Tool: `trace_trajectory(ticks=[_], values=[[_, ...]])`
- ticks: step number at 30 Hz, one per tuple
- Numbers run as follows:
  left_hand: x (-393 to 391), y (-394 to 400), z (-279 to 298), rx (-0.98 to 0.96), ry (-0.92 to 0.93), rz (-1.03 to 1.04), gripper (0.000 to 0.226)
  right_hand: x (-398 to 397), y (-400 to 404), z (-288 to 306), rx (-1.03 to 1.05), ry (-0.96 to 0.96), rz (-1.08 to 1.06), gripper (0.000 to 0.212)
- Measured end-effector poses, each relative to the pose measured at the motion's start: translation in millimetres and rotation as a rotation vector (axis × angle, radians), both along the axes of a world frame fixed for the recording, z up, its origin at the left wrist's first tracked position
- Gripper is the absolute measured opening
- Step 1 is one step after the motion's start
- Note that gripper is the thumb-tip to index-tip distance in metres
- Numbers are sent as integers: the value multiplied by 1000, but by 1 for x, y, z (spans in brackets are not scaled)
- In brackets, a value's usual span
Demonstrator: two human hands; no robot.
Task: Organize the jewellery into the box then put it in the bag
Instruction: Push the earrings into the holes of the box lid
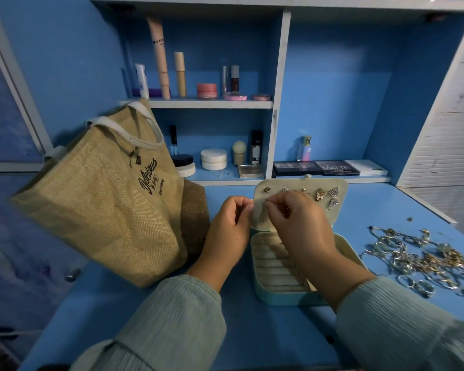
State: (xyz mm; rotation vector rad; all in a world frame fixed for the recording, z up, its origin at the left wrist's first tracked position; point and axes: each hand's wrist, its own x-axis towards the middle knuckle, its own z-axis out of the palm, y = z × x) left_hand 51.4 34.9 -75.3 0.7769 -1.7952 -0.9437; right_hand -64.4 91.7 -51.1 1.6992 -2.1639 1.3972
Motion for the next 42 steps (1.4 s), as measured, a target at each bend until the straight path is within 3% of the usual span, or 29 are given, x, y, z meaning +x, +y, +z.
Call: trace_trajectory(ticks=[6, 11, 15, 18, 27, 42], values=[[0, -1, -2, 14, 32, -22, 8, 4, 2, 6, 27, 106, -81, 16], [-2, -4, -4, 35, 89, -23, 13, 4, -1, 4, -98, 192, -97, 19], [-2, -4, -5, 26, 113, -34, 14, 0, -3, -3, -276, 374, -254, 48], [-2, -3, -5, 29, 107, -33, 12, -2, 0, -6, -231, 389, -311, 61], [4, -3, -5, 114, 98, -84, 10, -11, 14, -10, -245, 629, -286, 28], [8, 2, 2, 162, -34, -164, 15, -3, 39, -18, -125, 706, -251, 21]])
